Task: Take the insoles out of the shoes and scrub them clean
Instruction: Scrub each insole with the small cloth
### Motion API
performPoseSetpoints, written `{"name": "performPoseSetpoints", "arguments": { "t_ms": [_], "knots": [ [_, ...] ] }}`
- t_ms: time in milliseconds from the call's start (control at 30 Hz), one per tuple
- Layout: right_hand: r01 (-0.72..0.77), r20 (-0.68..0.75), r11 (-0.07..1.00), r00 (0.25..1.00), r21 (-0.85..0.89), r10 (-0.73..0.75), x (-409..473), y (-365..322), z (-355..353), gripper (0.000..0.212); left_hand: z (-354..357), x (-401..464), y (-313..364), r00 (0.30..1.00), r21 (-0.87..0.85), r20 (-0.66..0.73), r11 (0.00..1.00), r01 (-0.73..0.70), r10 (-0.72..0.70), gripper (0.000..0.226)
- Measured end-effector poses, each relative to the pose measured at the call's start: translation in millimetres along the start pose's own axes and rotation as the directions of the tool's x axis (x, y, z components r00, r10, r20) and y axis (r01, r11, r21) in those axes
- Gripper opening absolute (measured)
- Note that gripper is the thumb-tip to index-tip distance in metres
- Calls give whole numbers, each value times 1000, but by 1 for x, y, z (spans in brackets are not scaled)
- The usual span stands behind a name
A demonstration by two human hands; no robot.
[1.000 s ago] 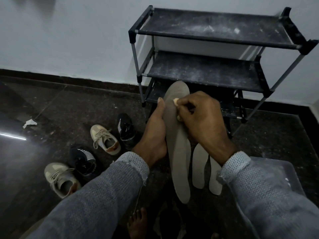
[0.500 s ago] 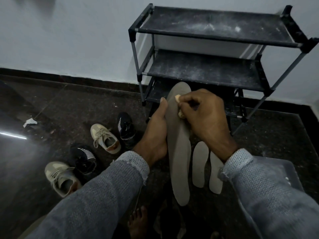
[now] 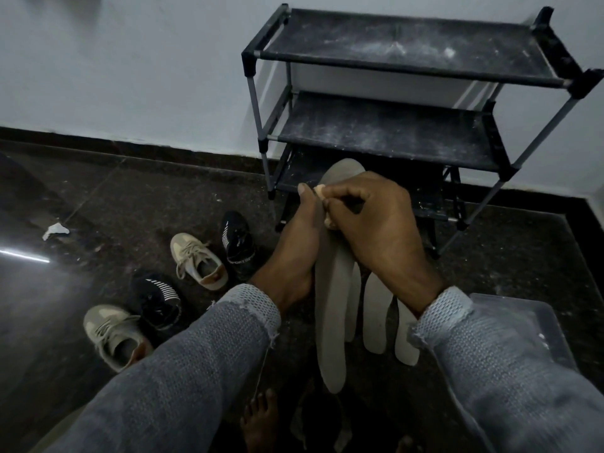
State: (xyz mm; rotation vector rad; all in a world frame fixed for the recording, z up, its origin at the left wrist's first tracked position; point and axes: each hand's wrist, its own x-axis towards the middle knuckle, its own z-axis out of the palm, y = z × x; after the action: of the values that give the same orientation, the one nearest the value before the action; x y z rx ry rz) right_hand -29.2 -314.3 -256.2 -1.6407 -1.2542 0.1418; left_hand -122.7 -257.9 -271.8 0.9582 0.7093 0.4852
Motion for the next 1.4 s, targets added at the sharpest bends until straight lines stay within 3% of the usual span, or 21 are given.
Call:
{"name": "performPoseSetpoints", "arguments": {
  "t_ms": [167, 367, 500, 667, 833, 900, 1067, 1267, 1400],
  "knots": [
    [-53, -118, 990, 992, -127, 38, 12, 12, -15, 11, 8, 1, 0, 997, 57, -27, 996, 68, -67, 67],
    [37, 34, 999, 999, 2, -37, 2, -1, -3, 16, 2, 1, 1, 1000, 20, 22, 1000, -9, 8, 60],
    [78, -16, 995, 997, -57, -79, 4, 0, -5, 13, 1, 0, 1, 1000, 62, -14, 998, -3, 4, 63],
    [-61, -121, 995, 991, -82, 51, 15, 17, -17, 13, 8, 1, 0, 996, 74, -35, 994, 84, -82, 69],
    [-38, 75, 998, 997, 46, 35, 2, 2, -3, 13, -1, 3, 2, 999, 40, -44, 999, 1, 0, 66],
    [-35, 87, 998, 996, 54, 30, 0, 0, 0, 13, -3, 1, 2, 999, 25, -51, 1000, -9, 11, 66],
    [36, -41, 995, 998, -97, -41, 5, 4, -2, 9, 1, 0, 2, 999, 18, -48, 1000, 2, -1, 60],
    [-43, -143, 978, 990, -204, 13, 16, 19, -16, 11, 7, -1, 2, 997, -12, -34, 997, 74, -74, 64],
    [13, -24, 996, 1000, -89, -15, 9, 11, -8, 9, 4, -2, 4, 1000, -38, -18, 999, 24, -25, 62]
  ]
}}
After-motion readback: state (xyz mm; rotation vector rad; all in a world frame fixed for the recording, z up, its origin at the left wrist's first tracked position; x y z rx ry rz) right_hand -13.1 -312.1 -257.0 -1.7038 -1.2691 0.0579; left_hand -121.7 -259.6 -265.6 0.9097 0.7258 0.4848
